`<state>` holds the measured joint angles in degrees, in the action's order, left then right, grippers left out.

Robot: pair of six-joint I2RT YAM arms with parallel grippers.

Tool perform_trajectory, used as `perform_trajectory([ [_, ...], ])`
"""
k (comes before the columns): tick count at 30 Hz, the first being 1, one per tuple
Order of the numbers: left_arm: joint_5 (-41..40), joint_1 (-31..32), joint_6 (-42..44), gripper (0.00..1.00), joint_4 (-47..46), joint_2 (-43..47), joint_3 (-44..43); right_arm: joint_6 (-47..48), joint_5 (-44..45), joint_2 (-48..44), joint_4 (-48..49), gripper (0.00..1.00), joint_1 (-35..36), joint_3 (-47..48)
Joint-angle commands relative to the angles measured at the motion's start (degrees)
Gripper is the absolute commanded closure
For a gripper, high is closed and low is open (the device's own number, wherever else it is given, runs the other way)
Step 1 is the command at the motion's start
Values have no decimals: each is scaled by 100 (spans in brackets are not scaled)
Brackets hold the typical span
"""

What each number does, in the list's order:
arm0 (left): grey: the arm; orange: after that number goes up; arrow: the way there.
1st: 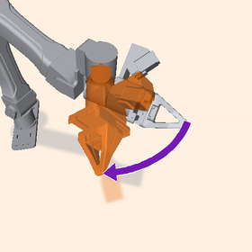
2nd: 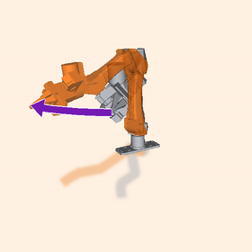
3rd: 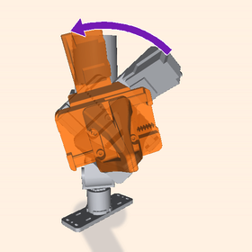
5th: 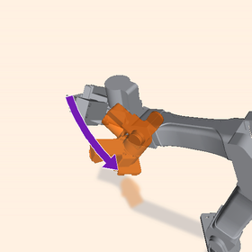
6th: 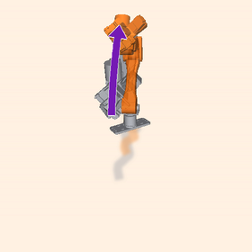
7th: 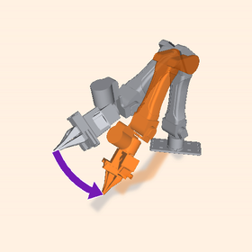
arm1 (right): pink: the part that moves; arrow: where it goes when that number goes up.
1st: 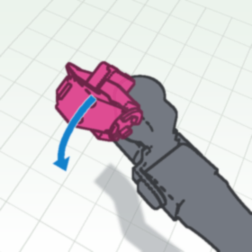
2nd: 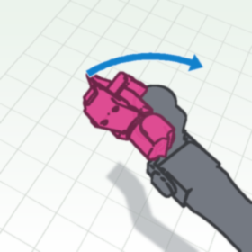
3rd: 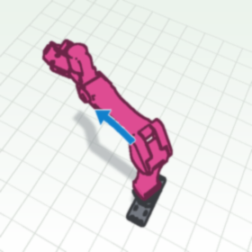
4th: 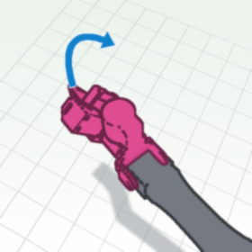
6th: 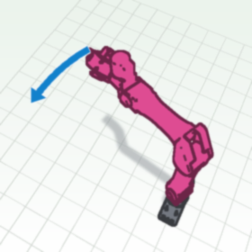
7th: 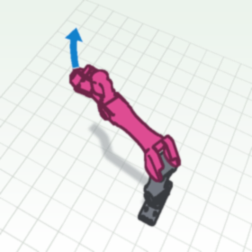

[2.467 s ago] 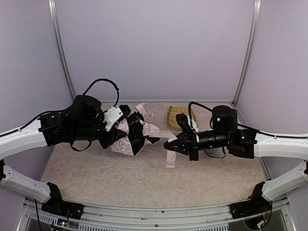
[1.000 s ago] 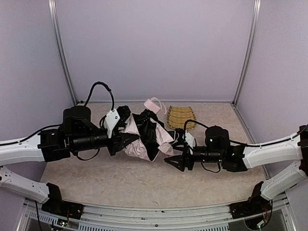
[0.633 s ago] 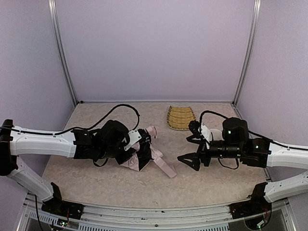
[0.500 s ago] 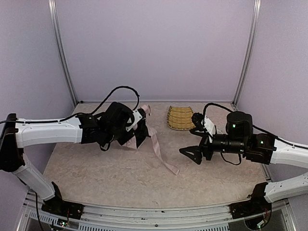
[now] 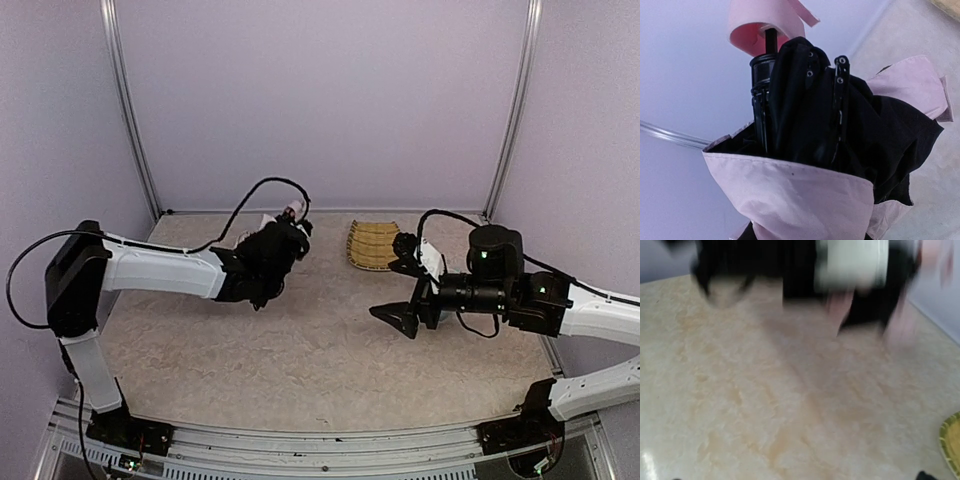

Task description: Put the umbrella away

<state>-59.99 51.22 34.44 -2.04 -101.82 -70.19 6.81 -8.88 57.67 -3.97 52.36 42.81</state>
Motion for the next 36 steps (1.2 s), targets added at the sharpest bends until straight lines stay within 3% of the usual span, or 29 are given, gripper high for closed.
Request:
perform_trajectory([
  [1,677,624,-1073,100,681,-698,564,204,-460,195,244,0,-43,-4],
  [7,3423,1165,-2324,100,1429,-1293,971,411,-764,563,617,0,-44,-296],
  [11,5515,1111,-2886,100,2242,-1476,656,710,-1336,905,490,6,-20,-272],
  [17,7773,890,-3332,100,2147,-1268,942,1138,-1169,537,431,9,316,-541],
  [24,8903,864,-3261,100,2224,-1707,1066,2808,781,703,481,9,1786,-830],
  [30,9219,813,-3142,100,2414,-1847,1006,3946,1228,1590,438,5,1801,-620],
  [36,9277,785,-2995,98,2586,-1898,923,4188,1306,2430,294,5,1562,-504],
])
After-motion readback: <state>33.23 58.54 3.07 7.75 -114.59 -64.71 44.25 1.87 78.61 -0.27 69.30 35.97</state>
